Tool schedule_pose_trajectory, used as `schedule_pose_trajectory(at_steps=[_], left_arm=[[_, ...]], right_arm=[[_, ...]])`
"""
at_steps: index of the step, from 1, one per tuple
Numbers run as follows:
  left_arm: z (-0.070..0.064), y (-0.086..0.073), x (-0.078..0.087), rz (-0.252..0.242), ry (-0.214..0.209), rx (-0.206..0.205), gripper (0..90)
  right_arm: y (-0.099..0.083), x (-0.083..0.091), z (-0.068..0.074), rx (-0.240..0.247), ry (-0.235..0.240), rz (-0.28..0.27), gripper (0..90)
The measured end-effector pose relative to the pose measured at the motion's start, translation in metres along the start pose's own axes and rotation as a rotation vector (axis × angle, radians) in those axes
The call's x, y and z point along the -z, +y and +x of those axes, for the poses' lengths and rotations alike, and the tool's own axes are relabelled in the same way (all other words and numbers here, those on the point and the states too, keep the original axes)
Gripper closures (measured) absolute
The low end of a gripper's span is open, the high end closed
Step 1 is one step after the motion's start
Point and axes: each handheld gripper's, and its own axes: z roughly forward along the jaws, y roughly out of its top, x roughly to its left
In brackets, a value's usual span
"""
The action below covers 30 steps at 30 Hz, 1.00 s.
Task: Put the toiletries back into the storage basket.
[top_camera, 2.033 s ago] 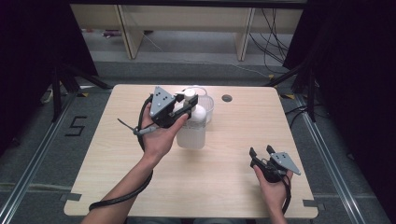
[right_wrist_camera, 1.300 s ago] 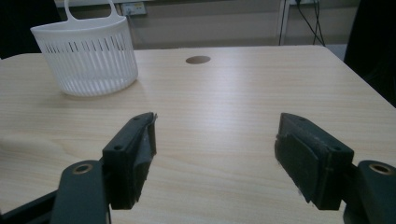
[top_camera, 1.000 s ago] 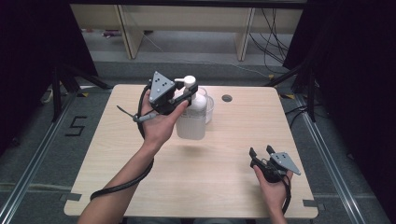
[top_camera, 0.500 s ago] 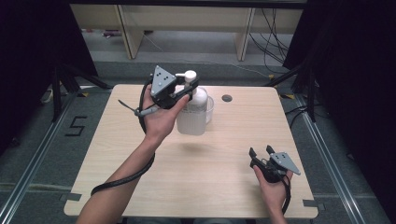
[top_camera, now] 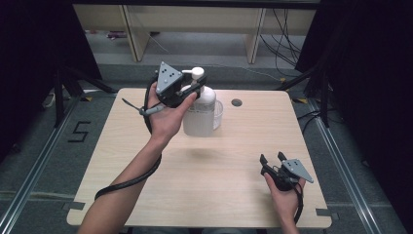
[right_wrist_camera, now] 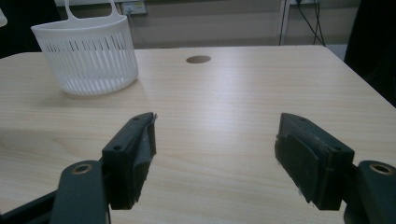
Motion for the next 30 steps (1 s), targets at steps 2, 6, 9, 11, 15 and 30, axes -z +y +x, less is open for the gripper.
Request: schedule_pose_trajectory(at_steps=[2,6,9,11,15,30], left_arm=[[0.001,0.001,-0.001,-0.001,0.001,0.000,59.2],[0.003,0.003,-0.004,-0.004,0.005,0.001,59.2],[0.004,0.003,-0.005,-0.004,0.007,-0.001,59.2],[0.005,0.005,-0.007,-0.007,0.011,-0.002,59.2],[0.006,0.005,-0.009,-0.011,0.014,-0.003,59.2],[0.012,0.007,-0.023,-0.012,0.019,-0.004,59.2]], right_arm=[[0.000,0.000,0.000,0.005,0.000,-0.002,29.6],[0.000,0.001,0.001,-0.012,-0.002,0.004,29.3],[0.000,0.000,-0.001,0.003,0.000,-0.001,29.3],[0.000,0.000,0.000,-0.003,-0.001,0.001,29.2],[0.000,0.001,0.001,-0.010,-0.002,0.006,29.1],[0.000,0.001,-0.001,0.004,0.006,0.011,29.1]])
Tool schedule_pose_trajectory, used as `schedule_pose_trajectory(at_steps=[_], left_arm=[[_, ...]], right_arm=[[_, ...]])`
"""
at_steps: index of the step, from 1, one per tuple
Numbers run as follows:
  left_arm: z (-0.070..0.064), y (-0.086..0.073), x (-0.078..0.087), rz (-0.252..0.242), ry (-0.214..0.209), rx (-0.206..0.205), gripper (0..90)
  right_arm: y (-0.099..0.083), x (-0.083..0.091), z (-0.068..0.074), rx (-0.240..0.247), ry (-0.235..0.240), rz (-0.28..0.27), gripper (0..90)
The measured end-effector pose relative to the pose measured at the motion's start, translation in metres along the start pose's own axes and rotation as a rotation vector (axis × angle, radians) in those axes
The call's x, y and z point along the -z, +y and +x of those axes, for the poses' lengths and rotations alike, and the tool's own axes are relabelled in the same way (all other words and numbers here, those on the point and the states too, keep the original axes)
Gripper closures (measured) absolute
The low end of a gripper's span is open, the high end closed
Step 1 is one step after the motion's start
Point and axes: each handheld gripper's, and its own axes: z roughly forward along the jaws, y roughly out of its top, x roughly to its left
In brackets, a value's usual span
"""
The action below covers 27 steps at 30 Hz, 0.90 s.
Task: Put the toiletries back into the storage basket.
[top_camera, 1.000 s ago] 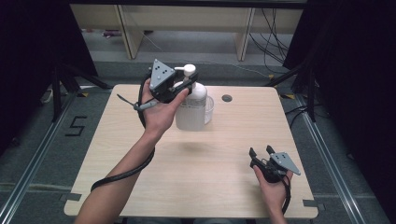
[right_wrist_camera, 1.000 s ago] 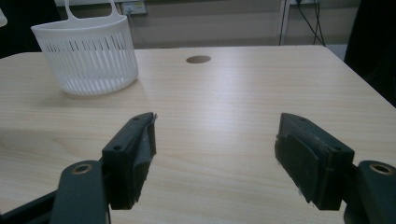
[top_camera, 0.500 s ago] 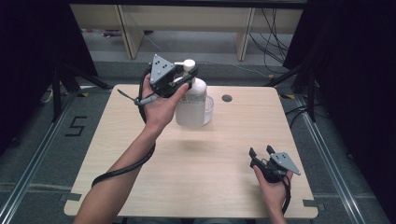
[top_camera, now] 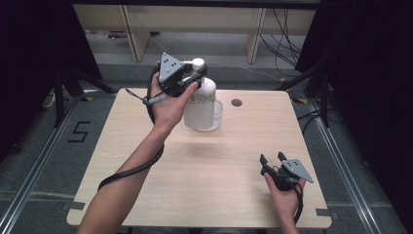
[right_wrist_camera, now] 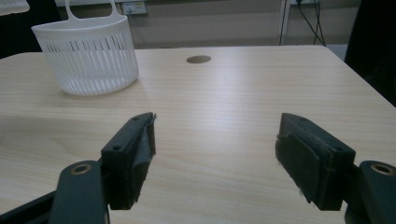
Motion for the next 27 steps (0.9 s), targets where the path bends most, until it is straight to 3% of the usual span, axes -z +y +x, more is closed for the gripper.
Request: schedule_pose_trajectory(at_steps=[8,9,10,27], left_arm=[[0.002,0.005,-0.008,-0.006,0.005,-0.005,59.2],[0.002,0.005,-0.009,-0.005,0.004,-0.007,59.2],[0.002,0.006,-0.010,-0.006,0.003,-0.009,59.2],[0.008,0.008,-0.028,-0.003,0.010,-0.017,59.2]], right_arm=[[0.000,0.000,0.000,0.004,0.002,0.000,29.2],[0.000,0.000,-0.001,0.039,-0.006,-0.003,29.1],[0.000,0.000,0.000,0.019,-0.002,0.005,29.2],[0.000,0.000,0.001,0.018,0.005,0.007,29.2]])
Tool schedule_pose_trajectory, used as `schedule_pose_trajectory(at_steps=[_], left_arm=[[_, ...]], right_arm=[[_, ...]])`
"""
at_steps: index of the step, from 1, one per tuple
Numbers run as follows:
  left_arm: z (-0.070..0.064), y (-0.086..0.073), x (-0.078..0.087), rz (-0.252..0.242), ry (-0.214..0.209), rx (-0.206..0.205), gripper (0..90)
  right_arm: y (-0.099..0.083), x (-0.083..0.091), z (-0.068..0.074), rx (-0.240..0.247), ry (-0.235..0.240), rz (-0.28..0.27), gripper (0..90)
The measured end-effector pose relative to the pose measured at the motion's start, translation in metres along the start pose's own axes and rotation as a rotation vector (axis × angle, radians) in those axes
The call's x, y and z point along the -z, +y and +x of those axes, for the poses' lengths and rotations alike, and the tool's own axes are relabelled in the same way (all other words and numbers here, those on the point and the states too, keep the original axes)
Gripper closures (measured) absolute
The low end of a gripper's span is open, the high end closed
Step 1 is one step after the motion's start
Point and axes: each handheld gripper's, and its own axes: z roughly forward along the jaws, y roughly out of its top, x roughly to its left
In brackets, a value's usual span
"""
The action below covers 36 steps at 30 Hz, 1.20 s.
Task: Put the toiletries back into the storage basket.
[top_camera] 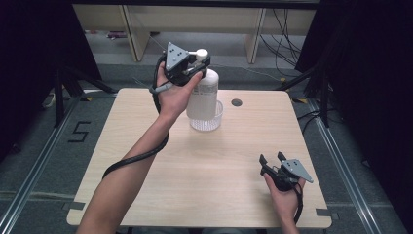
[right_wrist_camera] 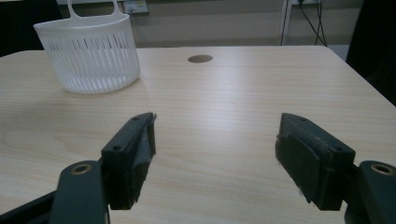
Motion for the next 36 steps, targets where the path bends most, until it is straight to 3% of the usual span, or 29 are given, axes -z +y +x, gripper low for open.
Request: schedule_pose_trajectory(at_steps=[36], left_arm=[[0.017,-0.007,-0.044,0.025,0.012,-0.007,59.2]], right_arm=[[0.000,0.000,-0.001,-0.002,-0.002,-0.004,29.0]])
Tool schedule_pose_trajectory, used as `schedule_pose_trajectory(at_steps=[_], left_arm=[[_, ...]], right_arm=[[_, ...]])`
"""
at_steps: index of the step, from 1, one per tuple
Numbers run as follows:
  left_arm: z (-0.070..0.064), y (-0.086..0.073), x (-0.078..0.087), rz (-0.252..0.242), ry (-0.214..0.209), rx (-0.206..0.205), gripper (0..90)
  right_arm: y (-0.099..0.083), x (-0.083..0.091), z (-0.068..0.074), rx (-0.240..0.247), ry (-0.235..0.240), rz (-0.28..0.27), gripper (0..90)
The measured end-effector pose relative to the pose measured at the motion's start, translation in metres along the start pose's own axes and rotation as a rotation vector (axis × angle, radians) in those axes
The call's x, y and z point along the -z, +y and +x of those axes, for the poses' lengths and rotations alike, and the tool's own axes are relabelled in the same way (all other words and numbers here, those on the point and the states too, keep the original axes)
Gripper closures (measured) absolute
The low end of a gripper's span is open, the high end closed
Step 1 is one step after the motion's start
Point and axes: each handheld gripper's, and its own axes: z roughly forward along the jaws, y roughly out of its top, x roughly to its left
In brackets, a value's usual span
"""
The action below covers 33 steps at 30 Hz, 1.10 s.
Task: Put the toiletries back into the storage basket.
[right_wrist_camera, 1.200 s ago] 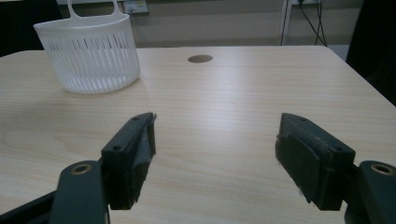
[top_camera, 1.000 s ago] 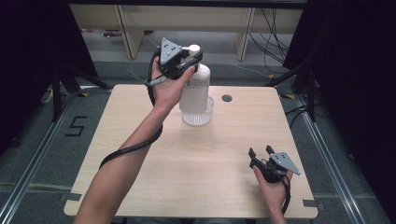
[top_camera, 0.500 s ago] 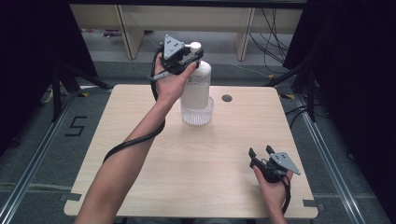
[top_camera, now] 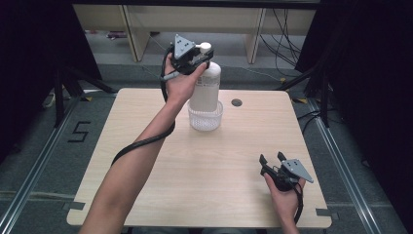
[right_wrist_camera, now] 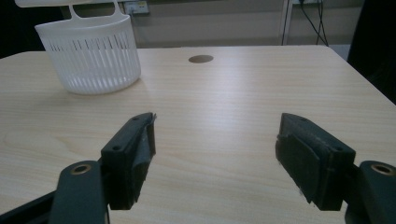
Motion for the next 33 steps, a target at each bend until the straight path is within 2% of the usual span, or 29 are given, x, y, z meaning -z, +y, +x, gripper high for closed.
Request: schedule_pose_trajectory(at_steps=[28,29,30,33], left_arm=[[0.001,-0.020,-0.021,0.045,0.012,0.002,59.2],[0.002,-0.020,-0.022,0.039,0.013,-0.017,59.2],[0.001,-0.021,-0.022,0.049,0.014,0.001,59.2],[0.001,-0.023,-0.023,0.054,0.017,0.000,59.2]], right_arm=[[0.000,0.000,0.000,0.002,0.004,0.006,29.0],[0.000,0.000,0.000,0.001,0.004,0.006,29.0],[0.000,0.000,0.000,0.002,0.003,0.006,28.9],[0.000,0.000,0.000,0.003,0.005,0.006,29.0]])
